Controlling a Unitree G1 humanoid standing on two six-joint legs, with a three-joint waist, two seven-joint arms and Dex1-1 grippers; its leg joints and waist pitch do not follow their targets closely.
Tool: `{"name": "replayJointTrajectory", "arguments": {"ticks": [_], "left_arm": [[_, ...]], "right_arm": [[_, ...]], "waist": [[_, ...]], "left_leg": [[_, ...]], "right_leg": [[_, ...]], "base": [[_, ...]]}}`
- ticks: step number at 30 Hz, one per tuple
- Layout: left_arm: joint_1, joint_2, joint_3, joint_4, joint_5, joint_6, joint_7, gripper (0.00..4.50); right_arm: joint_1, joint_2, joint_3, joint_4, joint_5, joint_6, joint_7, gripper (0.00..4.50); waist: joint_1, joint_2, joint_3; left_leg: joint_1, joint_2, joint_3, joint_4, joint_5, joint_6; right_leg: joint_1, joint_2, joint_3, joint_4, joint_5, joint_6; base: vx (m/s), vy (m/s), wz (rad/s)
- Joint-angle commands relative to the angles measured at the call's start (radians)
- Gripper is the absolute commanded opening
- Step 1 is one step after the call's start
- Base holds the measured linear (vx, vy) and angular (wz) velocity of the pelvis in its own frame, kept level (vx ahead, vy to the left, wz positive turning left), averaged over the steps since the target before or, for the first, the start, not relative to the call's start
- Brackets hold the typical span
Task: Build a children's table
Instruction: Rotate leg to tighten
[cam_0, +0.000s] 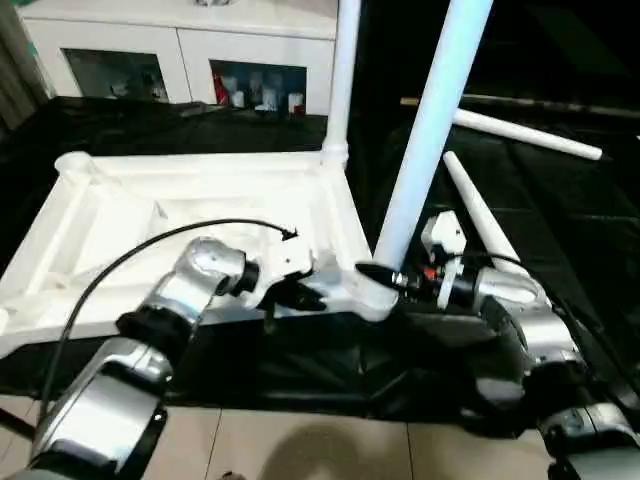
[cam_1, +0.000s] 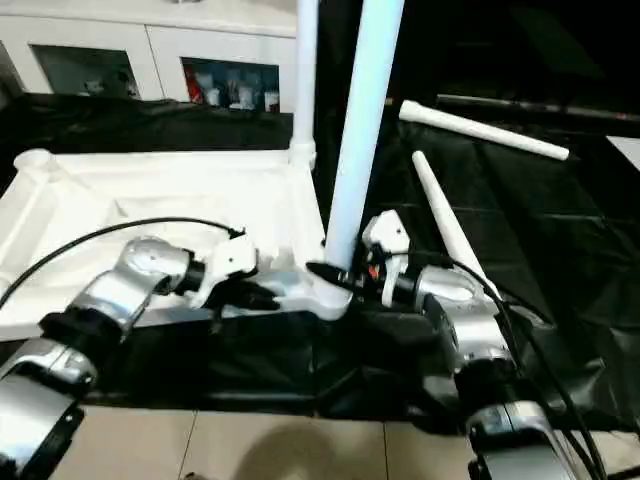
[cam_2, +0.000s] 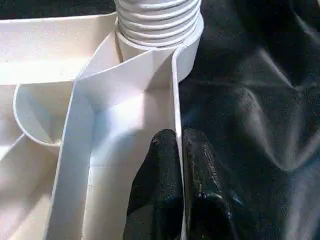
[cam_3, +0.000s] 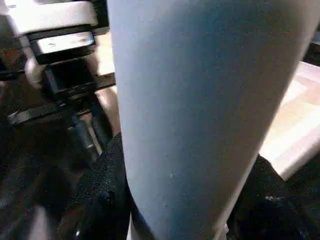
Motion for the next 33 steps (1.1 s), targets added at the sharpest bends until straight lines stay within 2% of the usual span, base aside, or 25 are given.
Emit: {"name": "replayJointTrajectory", "arguments": {"ticks": [1,4,7,10,12,13,14,15,17,21,22,23,25,27,29,31,33], "left_arm": [[-0.004,0.016,0.003,-0.058,-0.037,-0.023,-0.091,0.0],[-0.006,0.017,0.004,-0.048,-0.028,-0.03,-0.082,0.0],[-0.014,0.013,0.006,-0.026,-0.012,-0.032,-0.041,0.0],[-0.024,0.007,0.014,0.003,0.01,-0.033,0.024,0.0],[-0.019,0.009,0.017,0.003,0.01,-0.032,0.032,0.0],[-0.017,0.011,0.016,0.002,0.01,-0.033,0.03,0.0],[-0.015,0.013,0.016,0.001,0.01,-0.033,0.029,0.0],[-0.014,0.015,0.016,0.0,0.011,-0.033,0.029,0.0],[-0.011,0.017,0.016,-0.004,0.011,-0.033,0.028,0.0],[-0.014,0.015,0.027,0.0,0.011,-0.025,0.048,0.0],[-0.02,0.008,0.035,0.01,0.013,-0.008,0.084,0.0],[-0.021,0.007,0.035,0.011,0.013,-0.007,0.086,0.0],[-0.031,-0.008,0.047,0.029,0.015,0.026,0.142,0.0],[-0.053,-0.06,0.089,0.056,0.002,0.125,0.27,0.0],[-0.058,-0.073,0.099,0.06,-0.001,0.15,0.303,0.0],[-0.073,-0.113,0.127,0.069,-0.009,0.224,0.405,0.0],[-0.089,-0.173,0.153,0.075,-0.012,0.306,0.535,0.0]], "right_arm": [[0.08,-0.035,0.068,0.106,-0.079,0.055,0.003,1.9],[0.085,-0.033,0.063,0.105,-0.082,0.056,-0.002,1.9],[0.09,-0.028,0.053,0.113,-0.088,0.054,-0.018,1.9],[0.087,-0.009,0.026,0.159,-0.093,0.029,-0.075,1.9],[0.088,-0.003,0.019,0.181,-0.089,0.02,-0.088,1.9],[0.089,-0.003,0.02,0.183,-0.09,0.018,-0.087,1.9],[0.09,-0.003,0.02,0.182,-0.091,0.018,-0.086,1.9],[0.091,-0.003,0.02,0.181,-0.091,0.018,-0.086,1.9],[0.093,-0.002,0.016,0.176,-0.09,0.019,-0.095,1.9],[0.073,0.007,-0.005,0.188,-0.102,0.03,-0.193,1.9],[0.04,0.022,-0.026,0.232,-0.118,0.022,-0.293,1.9],[0.038,0.023,-0.027,0.236,-0.119,0.021,-0.3,1.9],[0.001,0.04,-0.052,0.289,-0.125,0.017,-0.407,1.9],[-0.052,0.071,-0.089,0.353,-0.121,0.037,-0.567,1.9],[-0.063,0.079,-0.097,0.365,-0.12,0.042,-0.603,1.9],[-0.093,0.101,-0.114,0.397,-0.11,0.055,-0.687,1.9],[-0.141,0.135,-0.13,0.448,-0.097,0.066,-0.785,1.9]], "waist": [[0.006,0.011,-0.059],[0.006,0.012,-0.057],[0.005,0.011,-0.053],[0.005,0.01,-0.052],[0.002,0.009,-0.047],[0.002,0.009,-0.044],[0.001,0.008,-0.043],[0.002,0.009,-0.044],[0.001,0.004,-0.045],[0.002,0.006,-0.046],[-0.001,0.007,-0.046],[-0.007,0.007,-0.045],[-0.014,0.007,-0.043],[-0.019,0.007,-0.04],[-0.021,0.009,-0.04],[-0.021,0.008,-0.04],[-0.023,0.009,-0.04]], "left_leg": [[0.011,0.031,-0.014,-0.062,-0.221,0.05],[0.014,0.032,-0.013,-0.064,-0.245,0.044],[0.017,0.033,-0.015,-0.068,-0.289,0.023],[0.019,0.034,-0.016,-0.07,-0.311,0.013],[0.022,0.033,-0.018,-0.074,-0.355,0.0],[0.026,0.033,-0.019,-0.075,-0.386,-0.007],[0.025,0.033,-0.022,-0.077,-0.401,-0.013],[0.028,0.035,-0.024,-0.079,-0.409,-0.016],[0.024,0.035,-0.024,-0.079,-0.402,-0.015],[0.022,0.035,-0.023,-0.081,-0.376,-0.014],[0.021,0.034,-0.024,-0.081,-0.38,-0.017],[0.02,0.033,-0.024,-0.081,-0.391,-0.024],[0.017,0.03,-0.028,-0.083,-0.407,-0.035],[0.029,0.029,-0.029,-0.079,-0.45,-0.05],[0.028,0.028,-0.03,-0.08,-0.459,-0.048],[0.029,0.028,-0.029,-0.079,-0.457,-0.042],[0.028,0.027,-0.028,-0.078,-0.449,-0.041]], "right_leg": [[0.041,-0.053,0.042,-0.063,-0.014,-0.276],[0.041,-0.055,0.042,-0.067,-0.046,-0.282],[0.039,-0.057,0.044,-0.076,-0.129,-0.267],[0.036,-0.06,0.045,-0.08,-0.172,-0.255],[0.032,-0.06,0.045,-0.088,-0.244,-0.241],[0.027,-0.062,0.046,-0.095,-0.305,-0.226],[0.028,-0.063,0.046,-0.099,-0.344,-0.211],[0.025,-0.063,0.046,-0.101,-0.36,-0.201],[0.027,-0.062,0.047,-0.1,-0.35,-0.196],[0.026,-0.062,0.047,-0.094,-0.296,-0.206],[0.027,-0.061,0.046,-0.094,-0.297,-0.206],[0.024,-0.061,0.046,-0.094,-0.317,-0.205],[0.025,-0.063,0.043,-0.098,-0.374,-0.187],[0.014,-0.063,0.042,-0.107,-0.443,-0.175],[0.014,-0.063,0.042,-0.113,-0.458,-0.168],[0.011,-0.062,0.042,-0.114,-0.451,-0.165],[0.011,-0.061,0.043,-0.11,-0.428,-0.176]], "base": [[0.0,0.0,0.0],[0.0,0.0,0.0],[0.0,0.0,0.0],[0.0,0.0,0.0],[0.0,0.0,0.0],[0.0,0.0,0.0],[0.0,0.0,0.0],[0.0,0.0,0.0],[0.0,0.0,0.0],[0.0,0.0,0.0],[0.0,0.0,0.0],[0.0,0.0,0.0],[0.0,0.0,0.0],[0.0,0.0,0.0],[0.0,0.0,0.0],[0.0,0.0,0.0],[0.0,0.0,0.0]]}}
